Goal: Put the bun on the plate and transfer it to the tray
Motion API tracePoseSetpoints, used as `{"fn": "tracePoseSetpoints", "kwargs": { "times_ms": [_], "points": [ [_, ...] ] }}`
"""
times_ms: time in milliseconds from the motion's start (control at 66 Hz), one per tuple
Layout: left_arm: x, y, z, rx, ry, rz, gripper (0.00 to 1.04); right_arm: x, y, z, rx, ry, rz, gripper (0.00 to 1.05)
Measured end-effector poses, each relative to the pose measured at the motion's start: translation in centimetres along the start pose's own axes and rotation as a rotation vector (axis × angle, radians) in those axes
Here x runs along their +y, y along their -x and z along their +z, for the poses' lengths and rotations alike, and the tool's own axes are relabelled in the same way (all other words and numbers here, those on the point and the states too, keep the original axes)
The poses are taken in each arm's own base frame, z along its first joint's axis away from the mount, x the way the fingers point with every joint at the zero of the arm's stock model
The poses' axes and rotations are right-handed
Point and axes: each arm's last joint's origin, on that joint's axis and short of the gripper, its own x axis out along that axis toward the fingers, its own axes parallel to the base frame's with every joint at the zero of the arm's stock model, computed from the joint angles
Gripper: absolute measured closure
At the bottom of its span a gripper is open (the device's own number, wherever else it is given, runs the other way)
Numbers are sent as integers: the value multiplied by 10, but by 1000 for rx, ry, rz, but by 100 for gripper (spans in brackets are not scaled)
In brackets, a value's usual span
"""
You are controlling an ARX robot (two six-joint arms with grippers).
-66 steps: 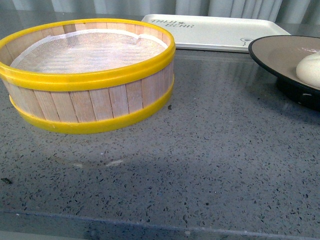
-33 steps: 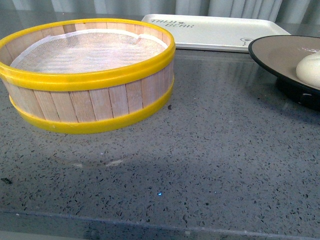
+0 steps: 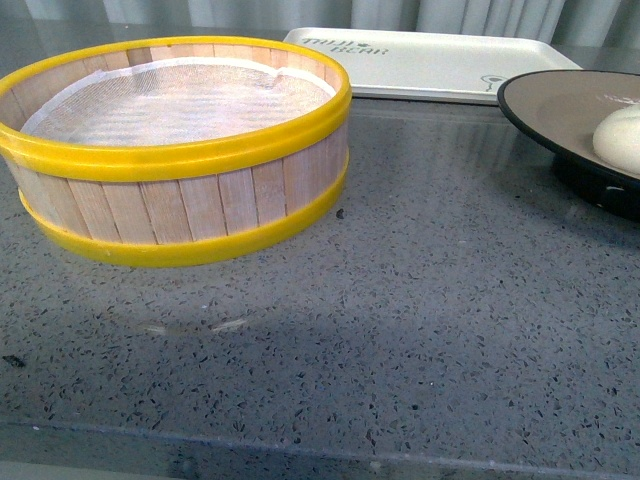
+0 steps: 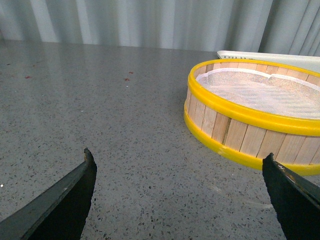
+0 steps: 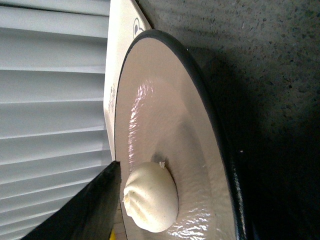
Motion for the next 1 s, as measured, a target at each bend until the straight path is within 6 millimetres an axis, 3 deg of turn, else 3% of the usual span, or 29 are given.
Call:
{"fn": "tracePoseSetpoints", "kwargs": {
  "times_ms": [136,258,364,758,894,1000],
  "points": [
    [0,0,0,0,0,0,7,0,-1,-1,-5,3,-4,57],
    [0,0,0,0,0,0,7,1,-3,0,-2,4,-4,86],
    [0,0,0,0,0,0,7,1,-3,0,1,24,-1,100],
    [0,0,0,0,0,0,7,13,15,-12,-9,93,95,102],
    [0,0,0,0,0,1,7,26,22,-1,-28,128,167,102],
    [0,0,0,0,0,0,7,38,14,14,-60,143,189,102]
  ]
}}
